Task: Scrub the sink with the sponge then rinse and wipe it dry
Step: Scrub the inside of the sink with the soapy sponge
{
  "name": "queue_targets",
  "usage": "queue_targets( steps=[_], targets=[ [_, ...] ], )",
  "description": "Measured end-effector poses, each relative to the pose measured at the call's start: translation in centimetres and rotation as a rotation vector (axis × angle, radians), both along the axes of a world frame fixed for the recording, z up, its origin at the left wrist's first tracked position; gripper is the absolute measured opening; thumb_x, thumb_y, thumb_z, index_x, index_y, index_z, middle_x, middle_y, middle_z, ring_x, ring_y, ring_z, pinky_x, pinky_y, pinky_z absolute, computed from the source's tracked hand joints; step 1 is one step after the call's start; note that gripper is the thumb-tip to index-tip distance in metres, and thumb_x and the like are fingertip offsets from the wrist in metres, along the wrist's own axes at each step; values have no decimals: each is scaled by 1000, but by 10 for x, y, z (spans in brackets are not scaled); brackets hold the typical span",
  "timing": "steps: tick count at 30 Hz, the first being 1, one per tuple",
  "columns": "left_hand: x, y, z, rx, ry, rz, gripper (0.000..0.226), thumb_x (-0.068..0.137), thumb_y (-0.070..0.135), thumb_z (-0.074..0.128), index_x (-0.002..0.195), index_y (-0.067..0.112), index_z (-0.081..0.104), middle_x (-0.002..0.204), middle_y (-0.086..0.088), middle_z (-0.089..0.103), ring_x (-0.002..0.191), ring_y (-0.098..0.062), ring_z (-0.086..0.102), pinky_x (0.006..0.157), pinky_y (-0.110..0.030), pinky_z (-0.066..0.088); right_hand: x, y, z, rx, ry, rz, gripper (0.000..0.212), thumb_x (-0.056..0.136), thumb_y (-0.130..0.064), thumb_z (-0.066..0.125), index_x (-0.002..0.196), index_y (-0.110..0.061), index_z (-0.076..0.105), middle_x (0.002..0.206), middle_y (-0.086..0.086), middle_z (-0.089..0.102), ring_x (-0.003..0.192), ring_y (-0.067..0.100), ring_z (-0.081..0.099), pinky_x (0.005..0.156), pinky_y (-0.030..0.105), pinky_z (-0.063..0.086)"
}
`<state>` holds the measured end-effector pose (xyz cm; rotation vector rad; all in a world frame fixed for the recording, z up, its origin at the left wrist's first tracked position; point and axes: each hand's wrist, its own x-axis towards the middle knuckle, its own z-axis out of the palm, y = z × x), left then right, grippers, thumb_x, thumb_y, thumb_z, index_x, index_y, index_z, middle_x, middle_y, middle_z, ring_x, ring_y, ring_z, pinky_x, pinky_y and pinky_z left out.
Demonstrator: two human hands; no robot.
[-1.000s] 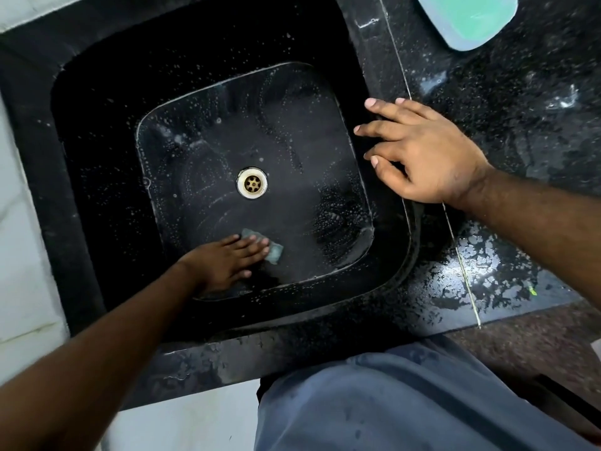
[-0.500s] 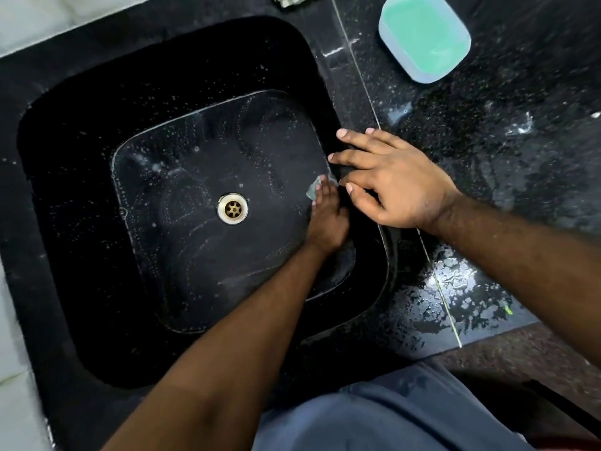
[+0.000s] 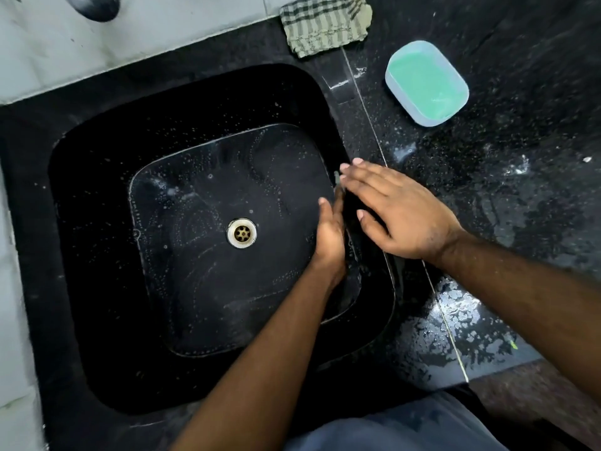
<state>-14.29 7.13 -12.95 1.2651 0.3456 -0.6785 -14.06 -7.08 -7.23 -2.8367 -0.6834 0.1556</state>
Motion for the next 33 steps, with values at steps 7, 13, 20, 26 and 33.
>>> queue_targets(
  steps=[7, 13, 20, 26, 33],
  targets=[
    [-40, 0, 22, -214, -37, 26, 78, 94, 75, 26, 156, 29, 29, 164, 10, 24, 152, -7, 17, 126, -40, 8, 2, -3, -1, 53, -51, -318, 55, 100, -27, 35, 151, -6, 33, 162, 9, 24, 151, 21, 17, 121, 44, 22],
    [42, -13, 0, -86, -41, 49, 96, 83, 86, 19, 158, 26, 26, 160, -1, 35, 148, -16, 32, 125, -44, 16, 2, -2, -4, 22, -52, -303, 54, 99, -25, 35, 150, -7, 36, 162, 8, 25, 151, 21, 20, 120, 43, 24],
    [9, -14, 24, -68, -74, 50, 70, 102, 60, 3, 150, 24, 39, 145, 21, 49, 131, 10, 44, 116, -19, 30, 1, -1, 0, 5, -27, -287, 54, 100, -26, 37, 150, -7, 36, 159, 9, 30, 148, 24, 25, 119, 42, 27],
    [24, -17, 30, -164, -61, 115, 65, 102, 56, -1, 146, 26, 36, 135, 12, 58, 109, 9, 61, 91, -10, 48, 72, 7, 16, -22, -138, -268, 17, 82, -9, 55, 98, -12, 55, 97, 9, 51, 87, 27, 46, 72, 45, 46],
    [113, -19, -4, -114, 39, 142, 87, 99, 64, -2, 146, 9, 47, 111, -7, 66, 101, -16, 65, 95, -27, 51, 109, 19, 4, 77, -152, -369, 29, 87, -14, 44, 115, -12, 50, 120, 11, 46, 108, 26, 46, 98, 40, 43]
  ],
)
